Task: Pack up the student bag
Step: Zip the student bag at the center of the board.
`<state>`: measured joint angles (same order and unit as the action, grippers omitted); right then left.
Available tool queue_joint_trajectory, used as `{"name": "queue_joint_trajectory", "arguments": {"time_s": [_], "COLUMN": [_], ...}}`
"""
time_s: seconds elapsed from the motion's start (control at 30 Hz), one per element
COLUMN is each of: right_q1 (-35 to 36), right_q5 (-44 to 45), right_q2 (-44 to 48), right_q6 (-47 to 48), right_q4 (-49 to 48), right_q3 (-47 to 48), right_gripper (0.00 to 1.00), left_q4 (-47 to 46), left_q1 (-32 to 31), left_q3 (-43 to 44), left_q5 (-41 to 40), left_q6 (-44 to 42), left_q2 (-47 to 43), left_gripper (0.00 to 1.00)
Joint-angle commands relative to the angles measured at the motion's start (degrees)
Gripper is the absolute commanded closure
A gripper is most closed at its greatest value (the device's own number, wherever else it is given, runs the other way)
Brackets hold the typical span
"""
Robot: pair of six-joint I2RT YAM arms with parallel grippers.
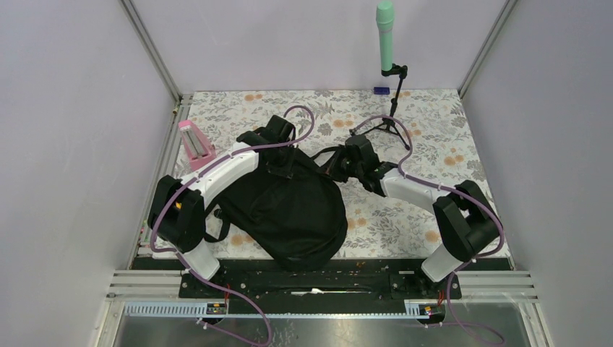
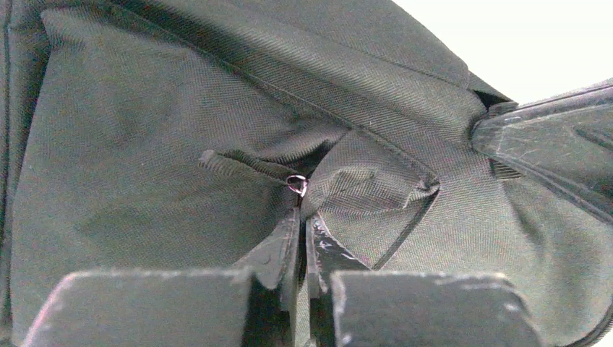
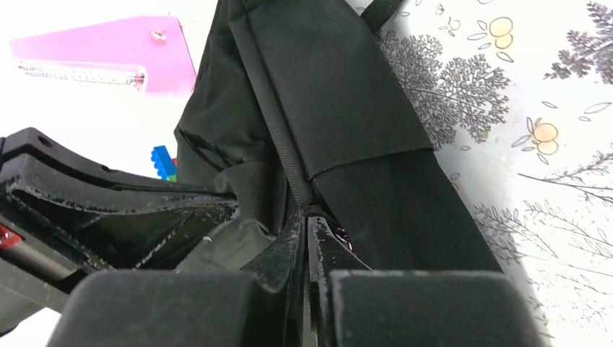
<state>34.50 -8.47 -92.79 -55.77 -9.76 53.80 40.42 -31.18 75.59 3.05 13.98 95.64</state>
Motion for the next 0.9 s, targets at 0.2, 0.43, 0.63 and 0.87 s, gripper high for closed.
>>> {"name": "queue_joint_trajectory", "arguments": {"time_s": [0.2, 0.43, 0.63, 0.87], "right_q1": [-3.73, -3.84, -4.07, -4.83], "right_q5": [-3.33, -4.83, -4.71, -5.27], "right_q2": [4.66, 3.75, 5.19, 9.37], "right_q6": [2.76, 2.42, 3.30, 4.91], "right_q4": [3.01, 0.27, -0.95, -0.64], "right_q3": [-2.22, -2.74, -4.42, -8.70], "right_gripper": [0.89, 1.00, 1.00, 1.00], "left_q4": [1.40, 1.15, 1.15, 1.57], "left_q1": [3.20, 3.14, 3.15, 3.39], "left_q3": [-0.62, -0.82, -0.80, -0.62], "left_q5": [-4.98, -4.46, -5.39, -6.81], "left_q6": [-1.67, -1.76, -1.85, -1.85], "left_q2": [-2.30, -2.52, -2.45, -2.14], "left_gripper": [1.00, 1.00, 1.00, 1.00]}}
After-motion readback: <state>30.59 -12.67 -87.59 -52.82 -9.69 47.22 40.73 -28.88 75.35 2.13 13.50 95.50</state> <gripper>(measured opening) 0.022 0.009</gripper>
